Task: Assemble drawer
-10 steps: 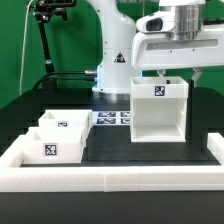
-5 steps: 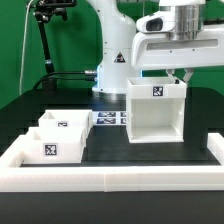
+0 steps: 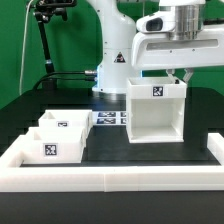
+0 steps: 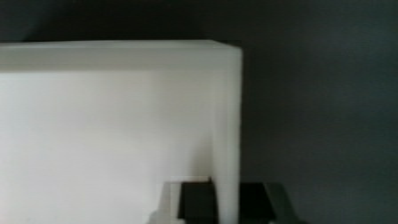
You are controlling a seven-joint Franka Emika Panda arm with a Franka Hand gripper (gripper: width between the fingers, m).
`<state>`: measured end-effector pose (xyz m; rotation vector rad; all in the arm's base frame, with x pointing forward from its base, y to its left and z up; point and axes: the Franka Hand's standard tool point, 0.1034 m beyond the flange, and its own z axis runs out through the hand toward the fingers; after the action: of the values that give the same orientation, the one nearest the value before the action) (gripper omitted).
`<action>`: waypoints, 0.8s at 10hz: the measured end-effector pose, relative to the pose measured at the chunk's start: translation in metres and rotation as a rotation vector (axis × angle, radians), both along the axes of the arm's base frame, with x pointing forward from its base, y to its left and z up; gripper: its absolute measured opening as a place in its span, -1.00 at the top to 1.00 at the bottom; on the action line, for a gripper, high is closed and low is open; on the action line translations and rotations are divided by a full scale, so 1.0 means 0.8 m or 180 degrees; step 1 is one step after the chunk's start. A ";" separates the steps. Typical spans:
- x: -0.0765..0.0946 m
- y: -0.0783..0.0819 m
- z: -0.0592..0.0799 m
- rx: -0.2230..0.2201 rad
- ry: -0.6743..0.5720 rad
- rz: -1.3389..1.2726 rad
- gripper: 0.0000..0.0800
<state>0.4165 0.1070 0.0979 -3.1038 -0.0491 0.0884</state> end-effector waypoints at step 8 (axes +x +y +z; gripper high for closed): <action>0.153 -0.024 0.003 0.0097 -0.0339 0.0158 0.91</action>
Offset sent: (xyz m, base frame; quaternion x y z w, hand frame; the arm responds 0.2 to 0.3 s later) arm 0.0627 -0.0050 -0.0011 0.0008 0.0184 -0.0124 0.9998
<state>0.5385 0.0876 0.1000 -3.0746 -0.1293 -0.0755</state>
